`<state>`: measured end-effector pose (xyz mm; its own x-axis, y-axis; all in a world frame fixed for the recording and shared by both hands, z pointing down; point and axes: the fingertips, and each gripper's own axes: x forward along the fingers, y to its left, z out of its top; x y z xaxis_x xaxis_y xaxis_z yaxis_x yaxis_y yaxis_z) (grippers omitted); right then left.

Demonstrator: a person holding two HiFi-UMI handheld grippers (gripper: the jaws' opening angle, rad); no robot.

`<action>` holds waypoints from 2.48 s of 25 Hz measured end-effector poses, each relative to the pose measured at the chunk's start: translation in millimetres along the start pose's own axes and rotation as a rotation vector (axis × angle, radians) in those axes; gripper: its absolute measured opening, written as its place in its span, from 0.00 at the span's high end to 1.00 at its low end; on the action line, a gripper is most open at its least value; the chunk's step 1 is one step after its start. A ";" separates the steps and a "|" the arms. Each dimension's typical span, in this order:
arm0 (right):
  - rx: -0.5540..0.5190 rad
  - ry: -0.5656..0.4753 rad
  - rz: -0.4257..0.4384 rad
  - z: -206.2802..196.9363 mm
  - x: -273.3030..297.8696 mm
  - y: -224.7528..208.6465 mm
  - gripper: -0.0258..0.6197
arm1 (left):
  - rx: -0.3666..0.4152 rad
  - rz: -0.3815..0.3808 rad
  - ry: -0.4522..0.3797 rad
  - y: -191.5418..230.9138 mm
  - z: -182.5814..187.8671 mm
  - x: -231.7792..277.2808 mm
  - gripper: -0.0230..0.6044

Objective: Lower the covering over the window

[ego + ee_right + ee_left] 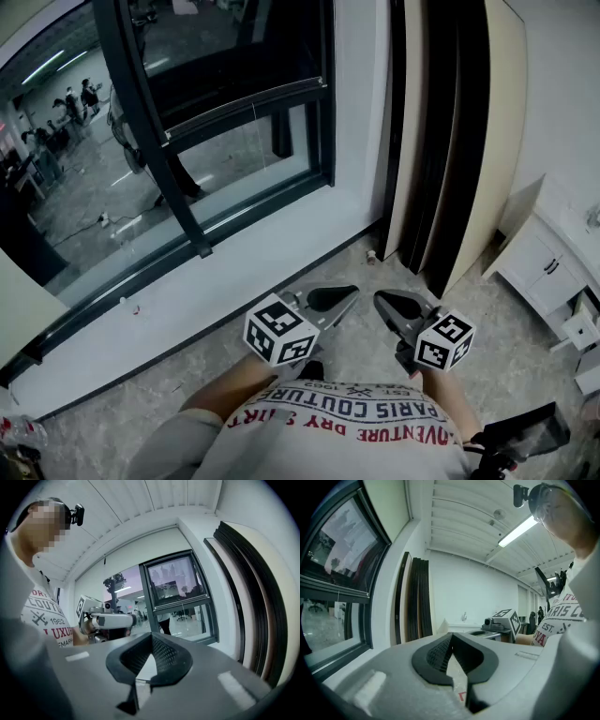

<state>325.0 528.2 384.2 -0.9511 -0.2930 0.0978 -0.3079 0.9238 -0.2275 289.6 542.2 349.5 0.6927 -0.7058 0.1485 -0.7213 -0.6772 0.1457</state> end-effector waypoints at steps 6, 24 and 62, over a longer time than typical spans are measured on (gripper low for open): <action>0.016 0.002 -0.001 -3.9 -0.7 -0.1 0.96 | -0.008 -0.005 0.000 -0.1 -2.2 4.4 0.96; 0.140 0.019 -0.003 -25.8 15.6 -15.1 0.96 | -0.082 0.001 0.023 25.6 -25.1 9.0 0.96; 0.164 0.020 -0.029 67.9 314.6 -276.5 0.96 | -0.128 -0.012 0.000 431.9 33.8 108.8 0.96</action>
<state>109.3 163.9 412.1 -0.9417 -0.3119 0.1258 -0.3362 0.8622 -0.3789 53.3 165.9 395.6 0.7012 -0.6979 0.1455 -0.7067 -0.6536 0.2707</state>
